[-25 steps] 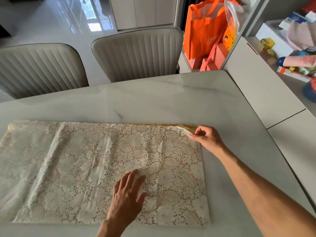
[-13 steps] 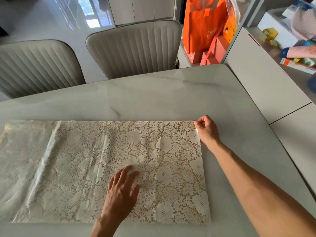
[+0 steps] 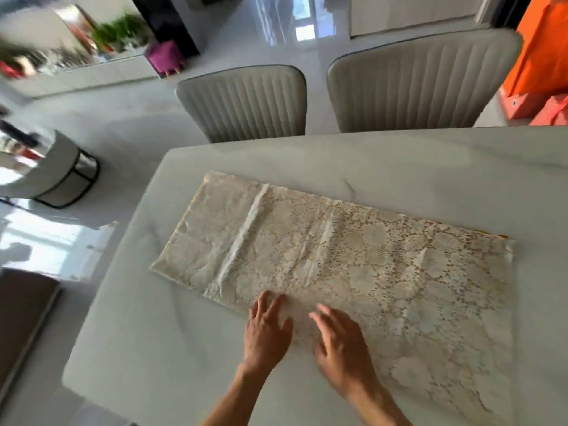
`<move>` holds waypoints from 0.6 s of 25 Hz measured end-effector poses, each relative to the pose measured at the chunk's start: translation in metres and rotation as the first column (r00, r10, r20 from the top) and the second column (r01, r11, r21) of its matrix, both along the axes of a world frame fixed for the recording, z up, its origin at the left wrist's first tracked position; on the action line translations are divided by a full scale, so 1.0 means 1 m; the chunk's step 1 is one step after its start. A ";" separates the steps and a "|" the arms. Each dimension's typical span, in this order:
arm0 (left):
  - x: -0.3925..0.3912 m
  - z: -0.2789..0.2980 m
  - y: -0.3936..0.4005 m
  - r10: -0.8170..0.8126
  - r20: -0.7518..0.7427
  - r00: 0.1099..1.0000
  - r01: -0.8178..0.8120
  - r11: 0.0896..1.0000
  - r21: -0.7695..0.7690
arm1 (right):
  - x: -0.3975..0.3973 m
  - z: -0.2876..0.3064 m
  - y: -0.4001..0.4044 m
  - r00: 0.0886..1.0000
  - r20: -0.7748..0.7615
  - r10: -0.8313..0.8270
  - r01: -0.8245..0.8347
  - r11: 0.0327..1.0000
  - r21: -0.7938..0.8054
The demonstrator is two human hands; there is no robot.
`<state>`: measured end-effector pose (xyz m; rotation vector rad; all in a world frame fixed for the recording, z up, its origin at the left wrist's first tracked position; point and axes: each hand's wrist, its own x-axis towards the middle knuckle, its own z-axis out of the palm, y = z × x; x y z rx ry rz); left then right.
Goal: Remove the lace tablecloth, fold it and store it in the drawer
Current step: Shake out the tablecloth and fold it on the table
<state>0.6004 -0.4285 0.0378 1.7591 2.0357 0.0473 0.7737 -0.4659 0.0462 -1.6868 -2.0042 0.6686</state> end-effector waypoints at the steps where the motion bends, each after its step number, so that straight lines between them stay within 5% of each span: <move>1: -0.024 0.002 0.003 0.070 0.021 0.997 -0.071 0.997 0.009 | -0.032 0.002 -0.001 0.996 0.006 0.088 -0.088 0.994 -0.066; 3: -0.070 0.003 0.013 0.256 0.079 0.963 -0.257 0.966 0.000 | -0.078 0.002 0.009 0.982 0.055 0.181 -0.168 0.967 -0.190; 5: -0.105 0.001 0.027 0.553 0.217 0.805 -0.558 0.829 -0.042 | -0.105 -0.006 0.022 0.963 0.119 0.240 -0.196 0.934 -0.299; 8: -0.157 -0.007 0.060 0.819 0.471 0.328 -0.879 0.448 -0.167 | -0.144 -0.016 0.037 0.941 0.215 0.260 -0.176 0.922 -0.344; 11: -0.205 -0.017 0.102 0.780 0.609 -0.147 -0.903 0.146 -0.404 | -0.171 -0.011 0.039 0.930 0.329 0.166 -0.046 0.938 -0.345; 12: -0.216 -0.017 0.114 0.767 0.606 -0.209 -0.882 0.120 -0.456 | -0.177 -0.013 0.036 0.930 0.354 0.102 0.016 0.948 -0.317; 15: -0.238 -0.017 0.127 0.797 0.575 -0.184 -0.822 0.196 -0.534 | -0.195 -0.016 0.032 0.920 0.391 -0.023 0.130 0.959 -0.250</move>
